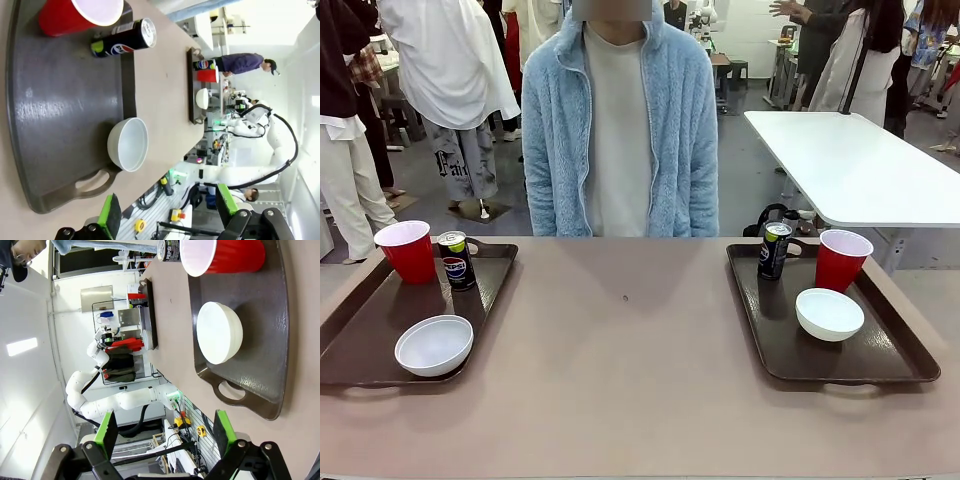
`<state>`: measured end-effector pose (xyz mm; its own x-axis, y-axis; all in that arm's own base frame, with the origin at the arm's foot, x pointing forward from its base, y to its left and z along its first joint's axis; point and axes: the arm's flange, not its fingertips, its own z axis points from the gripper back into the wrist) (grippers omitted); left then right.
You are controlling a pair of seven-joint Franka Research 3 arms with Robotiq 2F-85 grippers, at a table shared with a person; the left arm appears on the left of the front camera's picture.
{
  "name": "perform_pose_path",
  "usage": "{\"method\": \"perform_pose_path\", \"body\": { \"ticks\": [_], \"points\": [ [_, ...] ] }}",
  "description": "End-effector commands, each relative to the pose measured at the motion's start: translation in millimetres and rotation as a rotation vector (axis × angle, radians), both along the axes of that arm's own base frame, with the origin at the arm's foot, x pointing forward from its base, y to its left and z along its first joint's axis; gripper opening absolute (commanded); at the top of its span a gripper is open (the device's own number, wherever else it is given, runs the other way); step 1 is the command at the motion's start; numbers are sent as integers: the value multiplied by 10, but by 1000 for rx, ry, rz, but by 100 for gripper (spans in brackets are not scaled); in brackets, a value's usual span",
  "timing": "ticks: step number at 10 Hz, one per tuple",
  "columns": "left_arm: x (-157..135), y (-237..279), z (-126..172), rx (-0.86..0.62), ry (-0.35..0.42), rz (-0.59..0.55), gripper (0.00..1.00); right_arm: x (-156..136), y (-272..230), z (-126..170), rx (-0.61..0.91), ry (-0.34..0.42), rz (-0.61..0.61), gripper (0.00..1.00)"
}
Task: Prepare tableware on both trays.
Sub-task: Pick up a Picnic Bowl from the table and place it on a Handle tray.
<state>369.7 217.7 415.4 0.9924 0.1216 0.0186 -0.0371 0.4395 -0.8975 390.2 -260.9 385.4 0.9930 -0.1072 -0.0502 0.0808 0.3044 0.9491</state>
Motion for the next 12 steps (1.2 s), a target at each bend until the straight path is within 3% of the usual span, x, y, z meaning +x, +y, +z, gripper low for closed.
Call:
{"method": "perform_pose_path", "body": {
  "ticks": [1,12],
  "points": [
    [-24,33,4,-1,4,-3,100,-25,-3,9,-5,-4,17,100],
    [-24,33,4,-1,4,-3,100,-25,-3,9,-5,-4,17,100]
  ]
}}
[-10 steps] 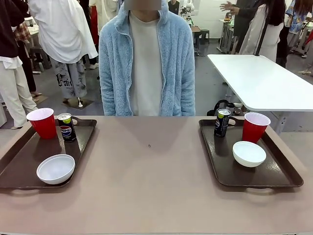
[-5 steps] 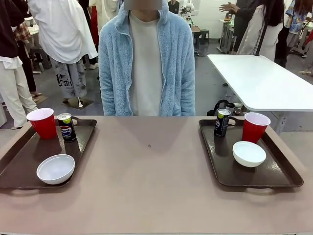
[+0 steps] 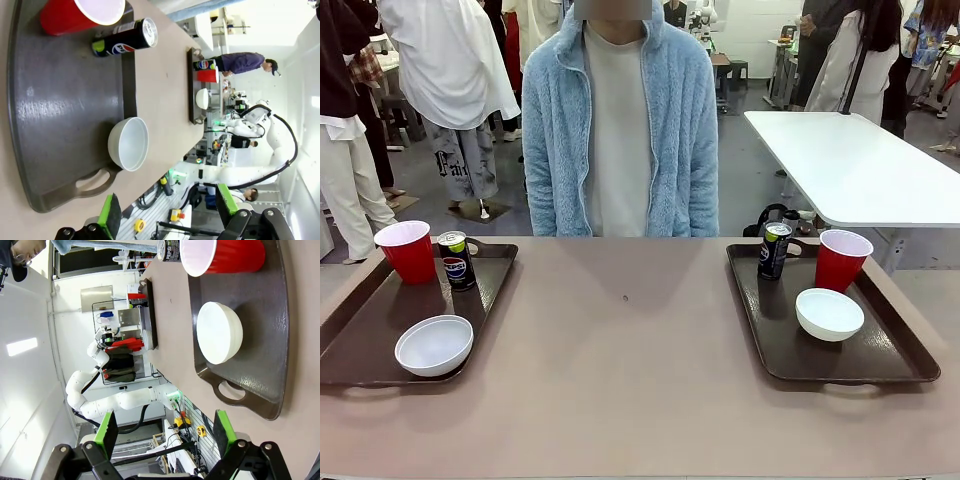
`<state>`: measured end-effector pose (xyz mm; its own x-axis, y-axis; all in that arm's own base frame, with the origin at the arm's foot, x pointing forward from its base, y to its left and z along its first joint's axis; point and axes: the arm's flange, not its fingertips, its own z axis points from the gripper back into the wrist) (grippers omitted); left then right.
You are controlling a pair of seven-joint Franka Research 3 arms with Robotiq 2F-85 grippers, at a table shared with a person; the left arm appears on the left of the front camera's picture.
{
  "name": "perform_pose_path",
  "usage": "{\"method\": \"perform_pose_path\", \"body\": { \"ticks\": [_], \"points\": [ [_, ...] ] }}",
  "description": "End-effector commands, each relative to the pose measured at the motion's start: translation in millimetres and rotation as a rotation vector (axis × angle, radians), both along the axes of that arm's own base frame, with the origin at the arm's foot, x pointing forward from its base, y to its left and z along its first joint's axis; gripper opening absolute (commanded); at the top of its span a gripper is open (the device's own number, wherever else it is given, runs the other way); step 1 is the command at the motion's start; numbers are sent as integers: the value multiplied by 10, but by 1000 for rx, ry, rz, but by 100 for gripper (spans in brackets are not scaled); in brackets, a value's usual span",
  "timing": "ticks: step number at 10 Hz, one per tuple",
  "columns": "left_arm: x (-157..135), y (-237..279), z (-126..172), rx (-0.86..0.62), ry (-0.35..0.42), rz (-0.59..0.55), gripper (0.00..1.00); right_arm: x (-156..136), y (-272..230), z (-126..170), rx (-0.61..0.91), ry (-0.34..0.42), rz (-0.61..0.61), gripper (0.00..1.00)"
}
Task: Prepare tableware on both trays.
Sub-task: Pick up a Picnic Bowl from the table and place it on a Handle tray.
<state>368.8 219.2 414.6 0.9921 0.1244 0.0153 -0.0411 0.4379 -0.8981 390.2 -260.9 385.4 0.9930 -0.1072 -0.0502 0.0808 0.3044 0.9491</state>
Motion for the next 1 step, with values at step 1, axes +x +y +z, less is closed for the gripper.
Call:
{"method": "perform_pose_path", "body": {
  "ticks": [1],
  "points": [
    [-15,18,13,0,1,-6,100,-25,-3,9,-5,-4,17,100]
  ]
}}
